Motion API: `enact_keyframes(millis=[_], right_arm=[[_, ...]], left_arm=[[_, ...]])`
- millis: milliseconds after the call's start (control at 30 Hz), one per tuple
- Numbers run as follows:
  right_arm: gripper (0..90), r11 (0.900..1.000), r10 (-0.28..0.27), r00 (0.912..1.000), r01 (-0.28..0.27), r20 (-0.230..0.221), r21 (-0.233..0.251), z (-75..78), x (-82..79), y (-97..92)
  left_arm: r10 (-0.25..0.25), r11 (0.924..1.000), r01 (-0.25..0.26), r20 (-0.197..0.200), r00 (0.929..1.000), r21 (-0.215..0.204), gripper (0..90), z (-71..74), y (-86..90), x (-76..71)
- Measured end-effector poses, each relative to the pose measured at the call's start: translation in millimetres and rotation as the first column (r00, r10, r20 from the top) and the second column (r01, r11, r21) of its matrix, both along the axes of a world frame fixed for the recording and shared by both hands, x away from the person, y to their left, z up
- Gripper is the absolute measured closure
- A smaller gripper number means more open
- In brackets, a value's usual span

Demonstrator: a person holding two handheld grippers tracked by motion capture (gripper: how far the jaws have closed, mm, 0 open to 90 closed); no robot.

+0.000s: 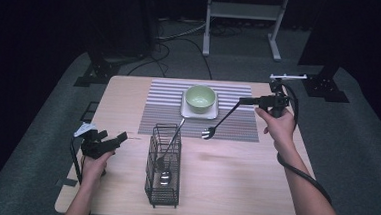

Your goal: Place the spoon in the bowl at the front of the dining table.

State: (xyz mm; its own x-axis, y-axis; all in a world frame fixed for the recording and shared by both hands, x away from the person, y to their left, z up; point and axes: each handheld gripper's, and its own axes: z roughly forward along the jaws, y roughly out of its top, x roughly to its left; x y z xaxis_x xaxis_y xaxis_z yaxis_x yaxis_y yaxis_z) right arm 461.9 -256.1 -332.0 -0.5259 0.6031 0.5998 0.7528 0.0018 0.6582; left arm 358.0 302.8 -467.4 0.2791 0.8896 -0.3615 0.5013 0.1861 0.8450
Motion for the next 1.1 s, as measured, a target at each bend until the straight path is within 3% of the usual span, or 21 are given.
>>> enact_keyframes(millis=[1100], right_arm=[[88.4, 0.9997, -0.009, 0.9998, 0.009, 0.018, -0.022, 13.5, 19.9, 17.9]], left_arm=[[-0.001, 1.0000, 0.001, 0.001, 1.0000, 0.000, 0.0, 0.3, 0.7, -0.2]])
